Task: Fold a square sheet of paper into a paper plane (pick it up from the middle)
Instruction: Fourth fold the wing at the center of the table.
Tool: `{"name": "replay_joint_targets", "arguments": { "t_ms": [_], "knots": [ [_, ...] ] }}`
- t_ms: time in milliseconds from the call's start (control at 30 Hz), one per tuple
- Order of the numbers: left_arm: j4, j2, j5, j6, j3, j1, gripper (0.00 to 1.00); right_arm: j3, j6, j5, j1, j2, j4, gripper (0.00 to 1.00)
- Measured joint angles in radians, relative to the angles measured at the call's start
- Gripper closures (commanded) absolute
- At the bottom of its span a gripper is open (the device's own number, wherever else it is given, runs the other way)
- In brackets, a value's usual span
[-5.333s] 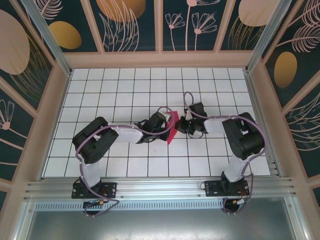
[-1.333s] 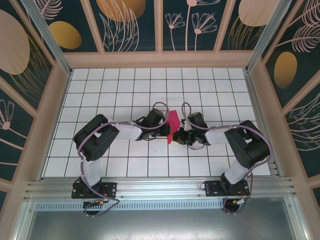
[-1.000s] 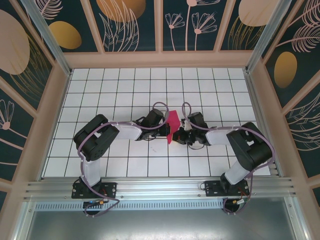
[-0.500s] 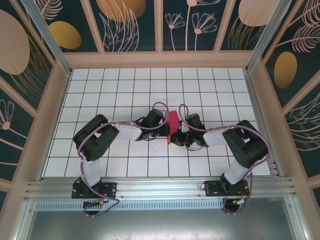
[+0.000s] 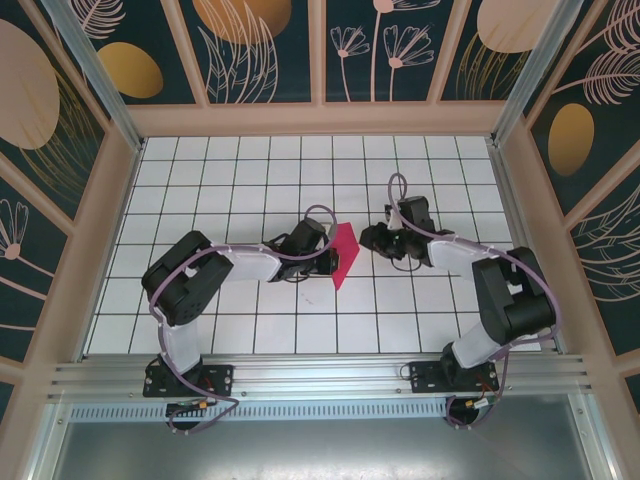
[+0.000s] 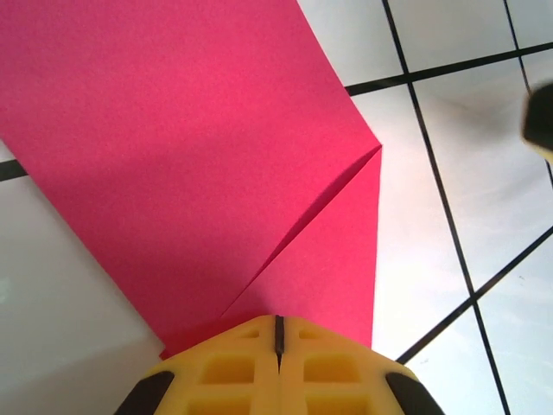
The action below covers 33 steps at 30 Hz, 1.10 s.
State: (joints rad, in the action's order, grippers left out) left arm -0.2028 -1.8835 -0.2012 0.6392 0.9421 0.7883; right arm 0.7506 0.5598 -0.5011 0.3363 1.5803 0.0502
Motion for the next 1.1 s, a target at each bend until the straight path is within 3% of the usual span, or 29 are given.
{"name": "replay_joint_targets", "arguments": {
  "t_ms": [200,800,1100],
  "knots": [
    [0.028,0.037,0.029,-0.022,0.000,0.000,0.87,0.051,-0.039,-0.020,-0.009,0.113,-0.025,0.65],
    [0.069,0.027,0.098,-0.037,0.002,0.000,0.99,0.083,-0.050,-0.103,-0.008,0.196,-0.023,0.64],
    [0.066,0.010,0.093,-0.037,0.002,0.000,1.00,0.084,-0.050,-0.160,0.000,0.212,0.018,0.71]
  ]
}}
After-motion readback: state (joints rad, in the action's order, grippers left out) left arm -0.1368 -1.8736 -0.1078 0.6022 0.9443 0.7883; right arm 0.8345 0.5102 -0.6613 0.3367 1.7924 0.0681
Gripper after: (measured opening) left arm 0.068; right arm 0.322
